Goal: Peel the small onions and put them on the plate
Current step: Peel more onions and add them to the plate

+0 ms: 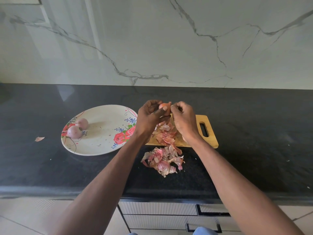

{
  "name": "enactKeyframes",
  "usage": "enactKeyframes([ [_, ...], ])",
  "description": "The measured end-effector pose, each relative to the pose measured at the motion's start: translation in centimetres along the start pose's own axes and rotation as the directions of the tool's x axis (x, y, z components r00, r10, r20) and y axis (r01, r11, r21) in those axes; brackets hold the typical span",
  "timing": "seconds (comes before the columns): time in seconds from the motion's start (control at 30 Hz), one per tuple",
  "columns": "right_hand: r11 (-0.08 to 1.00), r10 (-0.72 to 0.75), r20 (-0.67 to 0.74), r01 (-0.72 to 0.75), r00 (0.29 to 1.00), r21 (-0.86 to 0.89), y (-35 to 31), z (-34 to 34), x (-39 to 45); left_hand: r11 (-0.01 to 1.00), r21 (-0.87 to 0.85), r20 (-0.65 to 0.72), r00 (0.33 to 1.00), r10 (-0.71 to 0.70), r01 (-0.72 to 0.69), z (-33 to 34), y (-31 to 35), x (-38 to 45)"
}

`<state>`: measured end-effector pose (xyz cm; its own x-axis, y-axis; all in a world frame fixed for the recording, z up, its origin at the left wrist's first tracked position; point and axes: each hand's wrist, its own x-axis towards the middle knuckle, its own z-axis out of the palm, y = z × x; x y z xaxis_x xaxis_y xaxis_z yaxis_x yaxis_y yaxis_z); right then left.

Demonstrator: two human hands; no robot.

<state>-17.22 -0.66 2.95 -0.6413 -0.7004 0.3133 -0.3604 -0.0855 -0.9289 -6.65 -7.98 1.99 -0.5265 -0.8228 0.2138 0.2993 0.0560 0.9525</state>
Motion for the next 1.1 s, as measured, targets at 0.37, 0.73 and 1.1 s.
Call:
enactKeyframes([
  [0.37, 0.999, 0.030, 0.014, -0.030, 0.999, -0.018, -0.13, -0.11, 0.06, 0.993, -0.081, -0.055, 0.994, -0.092, 0.088, -0.60, 0.62, 0.37],
  [0.73, 0.980, 0.131, 0.026, -0.133, 0.991, 0.145, -0.09, -0.44, 0.51, 0.993, 0.039, -0.046, 0.992, -0.113, 0.115, -0.75, 0.85, 0.18],
  [1.1, 0.967, -0.072, 0.062, 0.085, 0.996, -0.238, 0.34, -0.21, 0.26, 0.995, 0.063, 0.027, 0.997, -0.074, 0.072, -0.86, 0.94, -0.19],
])
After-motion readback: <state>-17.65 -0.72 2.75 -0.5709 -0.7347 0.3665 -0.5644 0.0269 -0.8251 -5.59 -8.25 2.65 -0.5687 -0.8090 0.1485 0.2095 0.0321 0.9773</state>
